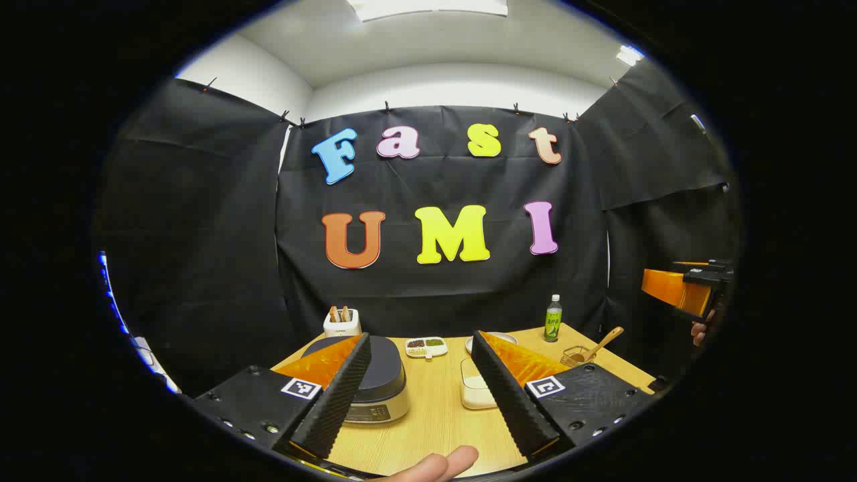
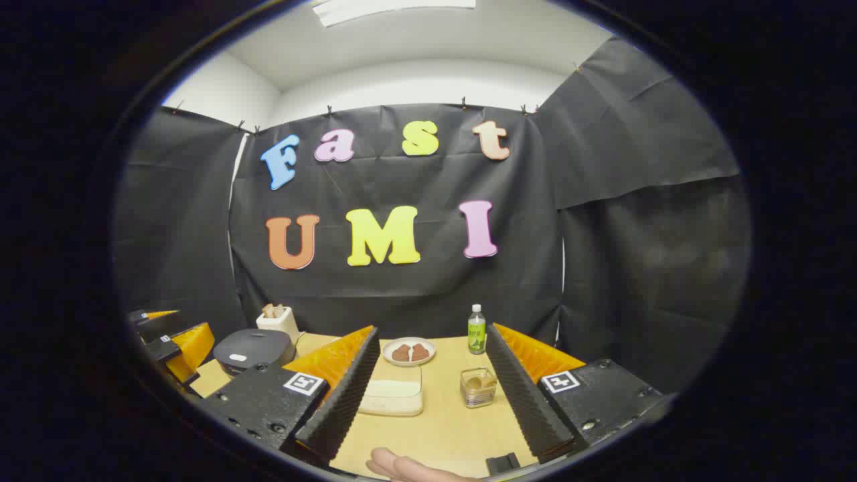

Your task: Close the left gripper, press the button to open the rice cooker; take a wooden spoon from the chopstick holder with the right hand, scoop a spoonful of rice and pour it into the rice cooker, then put the wooden spoon back into the chopstick holder.

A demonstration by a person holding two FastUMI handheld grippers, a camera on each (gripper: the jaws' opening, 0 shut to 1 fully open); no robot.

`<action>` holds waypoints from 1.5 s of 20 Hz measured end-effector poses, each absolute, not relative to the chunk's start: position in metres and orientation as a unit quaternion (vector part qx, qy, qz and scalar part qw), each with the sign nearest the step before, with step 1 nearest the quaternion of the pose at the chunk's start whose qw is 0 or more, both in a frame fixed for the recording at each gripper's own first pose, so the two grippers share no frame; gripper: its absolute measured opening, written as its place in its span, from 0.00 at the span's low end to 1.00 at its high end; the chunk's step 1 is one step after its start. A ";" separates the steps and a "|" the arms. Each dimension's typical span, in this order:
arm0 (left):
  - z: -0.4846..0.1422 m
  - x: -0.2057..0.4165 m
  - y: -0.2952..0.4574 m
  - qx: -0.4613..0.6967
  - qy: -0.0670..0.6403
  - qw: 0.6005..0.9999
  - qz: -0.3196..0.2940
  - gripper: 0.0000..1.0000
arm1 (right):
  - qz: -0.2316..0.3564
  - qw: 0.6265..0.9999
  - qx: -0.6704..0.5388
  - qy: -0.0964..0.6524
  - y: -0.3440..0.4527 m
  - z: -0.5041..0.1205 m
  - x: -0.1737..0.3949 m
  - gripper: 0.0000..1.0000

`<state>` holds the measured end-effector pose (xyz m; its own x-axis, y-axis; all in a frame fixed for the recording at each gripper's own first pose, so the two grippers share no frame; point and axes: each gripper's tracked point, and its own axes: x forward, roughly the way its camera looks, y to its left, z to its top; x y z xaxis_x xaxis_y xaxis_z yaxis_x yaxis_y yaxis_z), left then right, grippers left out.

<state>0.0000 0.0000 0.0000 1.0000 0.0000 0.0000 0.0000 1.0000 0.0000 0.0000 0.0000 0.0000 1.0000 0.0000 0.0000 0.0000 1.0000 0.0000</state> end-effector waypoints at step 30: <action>-0.026 0.044 0.031 0.022 0.028 0.999 0.023 0.40 | 0.006 1.000 -0.002 0.020 -0.020 -0.042 0.009 1.00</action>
